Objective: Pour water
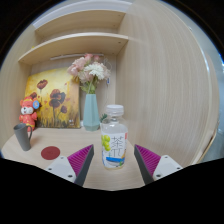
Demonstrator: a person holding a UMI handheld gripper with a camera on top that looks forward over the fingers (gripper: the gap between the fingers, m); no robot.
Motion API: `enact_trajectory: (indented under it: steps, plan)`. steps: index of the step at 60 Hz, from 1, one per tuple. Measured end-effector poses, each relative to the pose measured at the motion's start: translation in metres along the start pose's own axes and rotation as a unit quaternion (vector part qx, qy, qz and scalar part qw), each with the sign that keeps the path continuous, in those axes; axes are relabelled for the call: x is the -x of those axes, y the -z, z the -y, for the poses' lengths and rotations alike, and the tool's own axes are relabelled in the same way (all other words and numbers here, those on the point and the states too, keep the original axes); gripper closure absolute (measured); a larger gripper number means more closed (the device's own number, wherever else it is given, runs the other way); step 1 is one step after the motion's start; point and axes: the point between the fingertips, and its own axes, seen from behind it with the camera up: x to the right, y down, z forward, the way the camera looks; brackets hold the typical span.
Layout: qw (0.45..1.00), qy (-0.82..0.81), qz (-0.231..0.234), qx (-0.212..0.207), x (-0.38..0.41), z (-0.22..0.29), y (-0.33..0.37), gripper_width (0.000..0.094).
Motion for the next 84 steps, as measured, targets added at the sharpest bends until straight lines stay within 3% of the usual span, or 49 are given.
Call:
enact_trajectory:
  steps: [13,23,27,37,55,63,73,84]
  plan:
    - [1.0,0.0,-0.001,-0.004,-0.007,0.01,-0.051,0.0126]
    - [1.0,0.001,0.003,-0.009,-0.001,0.019,-0.064,0.0366]
    - [1.0,0.004,0.001,-0.02,-0.001,0.021,-0.067,0.0392]
    - [1.0,-0.003,-0.008,-0.028,-0.001,0.02,-0.067,0.0561]
    - [0.995,0.093,-0.015,-0.018,0.02,0.028,-0.065,0.0561]
    - [0.97,0.237,-0.008,-0.053,0.072,0.058,-0.056,0.0561]
    - [0.901,0.422,-0.006,-0.098,0.152,0.1,-0.049,0.0562]
    - [0.783,0.599,-0.024,-0.168,0.232,0.133,-0.033,0.0563]
